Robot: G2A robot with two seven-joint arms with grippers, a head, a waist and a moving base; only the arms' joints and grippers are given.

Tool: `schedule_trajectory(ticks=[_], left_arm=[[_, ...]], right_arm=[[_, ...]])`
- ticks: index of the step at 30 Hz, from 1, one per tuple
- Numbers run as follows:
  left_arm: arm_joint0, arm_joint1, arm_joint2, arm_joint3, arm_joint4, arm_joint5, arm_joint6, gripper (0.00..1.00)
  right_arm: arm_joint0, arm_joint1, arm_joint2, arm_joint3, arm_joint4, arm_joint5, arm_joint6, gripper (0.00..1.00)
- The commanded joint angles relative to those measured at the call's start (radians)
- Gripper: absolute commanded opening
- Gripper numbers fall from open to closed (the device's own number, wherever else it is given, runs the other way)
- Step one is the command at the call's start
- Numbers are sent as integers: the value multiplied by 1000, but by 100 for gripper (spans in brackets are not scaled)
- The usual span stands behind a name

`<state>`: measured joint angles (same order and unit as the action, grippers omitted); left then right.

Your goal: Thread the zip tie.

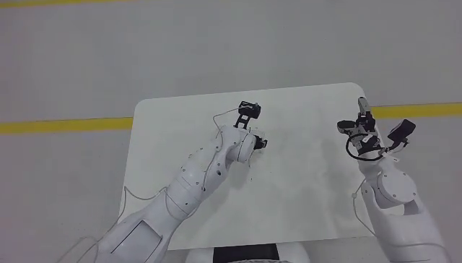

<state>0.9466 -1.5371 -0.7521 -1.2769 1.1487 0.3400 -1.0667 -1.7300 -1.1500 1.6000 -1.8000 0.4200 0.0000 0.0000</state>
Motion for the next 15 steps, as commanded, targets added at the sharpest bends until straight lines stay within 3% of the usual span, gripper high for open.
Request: schedule_trajectory(ticks=[1, 4, 7, 15], left_arm=[[0, 0, 0, 0, 0, 0, 0, 100], [12, 0, 7, -10, 5, -13, 32, 100], [12, 0, 14, -10, 23, 0, 25, 100], [19, 0, 14, -12, 20, -11, 46, 100]], right_arm=[[0, 0, 0, 0, 0, 0, 0, 100], [0, 0, 0, 0, 0, 0, 0, 100], [0, 0, 0, 0, 0, 0, 0, 100], [0, 0, 0, 0, 0, 0, 0, 100]])
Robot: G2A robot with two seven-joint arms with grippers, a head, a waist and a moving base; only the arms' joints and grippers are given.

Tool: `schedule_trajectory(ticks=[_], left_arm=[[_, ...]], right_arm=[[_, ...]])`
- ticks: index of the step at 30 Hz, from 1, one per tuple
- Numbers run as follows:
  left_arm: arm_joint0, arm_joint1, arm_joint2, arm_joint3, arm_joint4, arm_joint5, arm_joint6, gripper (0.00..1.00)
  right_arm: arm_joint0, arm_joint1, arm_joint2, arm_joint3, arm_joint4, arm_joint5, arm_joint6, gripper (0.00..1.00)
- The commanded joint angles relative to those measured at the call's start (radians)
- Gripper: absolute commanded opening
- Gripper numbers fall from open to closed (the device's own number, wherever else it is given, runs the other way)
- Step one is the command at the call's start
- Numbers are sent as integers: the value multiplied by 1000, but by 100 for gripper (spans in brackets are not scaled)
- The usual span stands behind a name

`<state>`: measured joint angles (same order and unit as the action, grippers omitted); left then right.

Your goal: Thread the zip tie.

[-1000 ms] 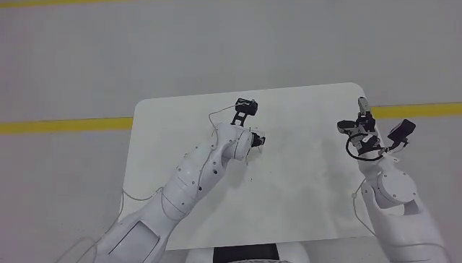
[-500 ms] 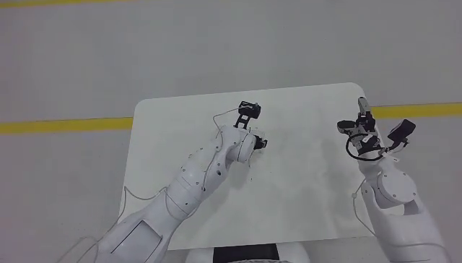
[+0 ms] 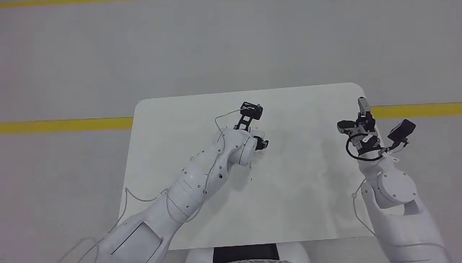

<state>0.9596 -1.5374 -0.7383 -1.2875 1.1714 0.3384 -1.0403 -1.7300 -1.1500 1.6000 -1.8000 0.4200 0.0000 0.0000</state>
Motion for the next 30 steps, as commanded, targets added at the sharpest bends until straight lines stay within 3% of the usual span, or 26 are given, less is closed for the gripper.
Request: schedule_trajectory(ticks=[1, 10, 17, 19, 23, 30], left_arm=[[13, 2, -5, -3, -7, -18, 36, 100], [32, 12, -41, -31, -40, -48, 46, 100], [17, 9, -30, -19, -30, -31, 22, 55], [4, 4, -17, -9, -19, -15, 14, 49], [-17, -9, 6, 20, -8, 2, 11, 53], [-49, -47, 13, 105, 12, 2, 18, 49]], right_arm=[[0, 0, 0, 0, 0, 0, 0, 100], [0, 0, 0, 0, 0, 0, 0, 100], [0, 0, 0, 0, 0, 0, 0, 100], [0, 0, 0, 0, 0, 0, 0, 100], [0, 0, 0, 0, 0, 0, 0, 100], [0, 0, 0, 0, 0, 0, 0, 100]])
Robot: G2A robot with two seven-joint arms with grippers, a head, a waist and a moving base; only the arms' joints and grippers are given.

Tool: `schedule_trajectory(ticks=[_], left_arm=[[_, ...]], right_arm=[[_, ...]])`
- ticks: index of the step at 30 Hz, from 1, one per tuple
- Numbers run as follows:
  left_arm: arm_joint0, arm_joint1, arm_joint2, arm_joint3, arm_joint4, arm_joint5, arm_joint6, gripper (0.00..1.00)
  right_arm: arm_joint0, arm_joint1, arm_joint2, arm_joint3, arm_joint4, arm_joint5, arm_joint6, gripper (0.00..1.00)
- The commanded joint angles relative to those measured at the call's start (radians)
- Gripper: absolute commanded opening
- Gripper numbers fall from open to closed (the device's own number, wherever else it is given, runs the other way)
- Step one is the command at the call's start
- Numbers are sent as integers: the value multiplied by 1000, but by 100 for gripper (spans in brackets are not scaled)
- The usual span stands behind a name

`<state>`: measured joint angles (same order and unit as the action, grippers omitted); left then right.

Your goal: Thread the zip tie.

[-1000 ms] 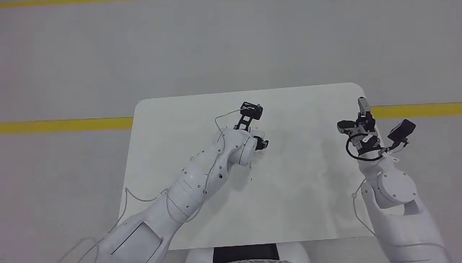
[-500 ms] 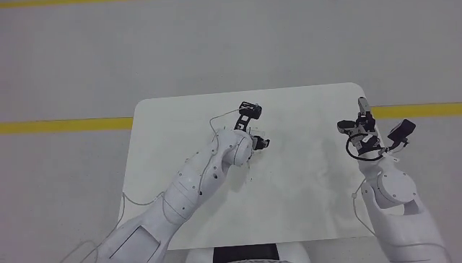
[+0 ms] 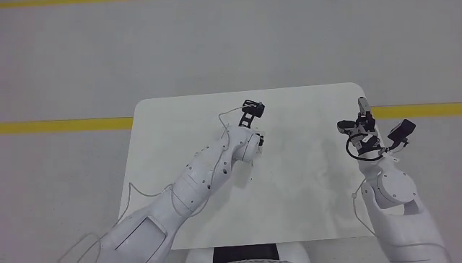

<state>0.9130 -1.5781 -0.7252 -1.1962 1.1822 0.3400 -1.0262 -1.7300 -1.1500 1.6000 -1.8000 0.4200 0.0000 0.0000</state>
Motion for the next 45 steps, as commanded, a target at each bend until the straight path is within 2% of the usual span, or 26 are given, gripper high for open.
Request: schedule_trajectory(ticks=[1, 9, 19, 25, 30, 32, 38, 45], left_arm=[[-5, -12, 0, 25, 5, 0, 6, 49], [-25, -53, -3, 103, 18, 0, 15, 41], [-39, -85, -8, 166, 33, 0, 17, 35], [-40, -97, -11, 189, 44, 0, 17, 29], [-37, -105, -16, 205, 60, 0, 14, 30], [-36, -107, -20, 209, 66, 0, 14, 27], [-27, -112, -29, 213, 86, 0, 8, 22], [-17, -116, -42, 213, 104, 0, 3, 21]], right_arm=[[0, 0, 0, 0, 0, 0, 0, 100], [0, 0, 0, 0, 0, 0, 0, 100], [0, 0, 0, 0, 0, 0, 0, 100], [0, 0, 0, 0, 0, 0, 0, 100], [0, 0, 0, 0, 0, 0, 0, 100], [0, 0, 0, 0, 0, 0, 0, 100], [0, 0, 0, 0, 0, 0, 0, 100], [0, 0, 0, 0, 0, 0, 0, 100]])
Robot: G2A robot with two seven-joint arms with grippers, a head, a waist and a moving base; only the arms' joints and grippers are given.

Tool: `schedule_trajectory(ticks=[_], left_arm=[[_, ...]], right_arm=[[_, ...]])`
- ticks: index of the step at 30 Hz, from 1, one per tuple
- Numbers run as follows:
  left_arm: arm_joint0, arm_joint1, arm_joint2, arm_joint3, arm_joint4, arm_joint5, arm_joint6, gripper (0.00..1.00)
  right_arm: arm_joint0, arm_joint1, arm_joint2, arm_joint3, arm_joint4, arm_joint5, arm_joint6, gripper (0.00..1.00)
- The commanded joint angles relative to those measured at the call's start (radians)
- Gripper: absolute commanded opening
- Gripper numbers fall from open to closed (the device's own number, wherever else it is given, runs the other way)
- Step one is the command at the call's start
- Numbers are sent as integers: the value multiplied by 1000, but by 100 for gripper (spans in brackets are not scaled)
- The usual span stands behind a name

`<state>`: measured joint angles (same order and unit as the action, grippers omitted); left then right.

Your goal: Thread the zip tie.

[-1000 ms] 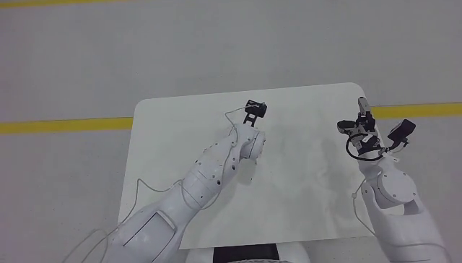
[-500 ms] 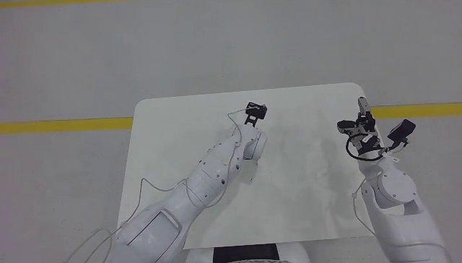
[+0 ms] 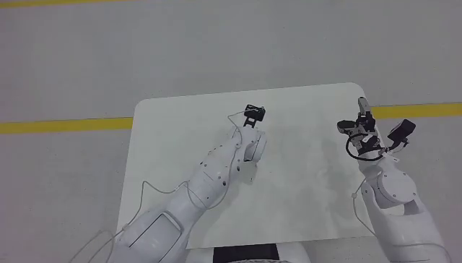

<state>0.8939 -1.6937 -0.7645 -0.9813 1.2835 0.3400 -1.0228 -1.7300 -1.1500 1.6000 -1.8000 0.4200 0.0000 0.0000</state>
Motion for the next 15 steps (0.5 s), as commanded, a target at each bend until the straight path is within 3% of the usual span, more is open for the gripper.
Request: schedule_trajectory(ticks=[1, 15], left_arm=[[4, 0, -5, -4, 6, 0, -1, 21], [15, -3, -16, -10, 22, 0, -12, 16]], right_arm=[[0, 0, 0, 0, 0, 0, 0, 100], [0, 0, 0, 0, 0, 0, 0, 100]])
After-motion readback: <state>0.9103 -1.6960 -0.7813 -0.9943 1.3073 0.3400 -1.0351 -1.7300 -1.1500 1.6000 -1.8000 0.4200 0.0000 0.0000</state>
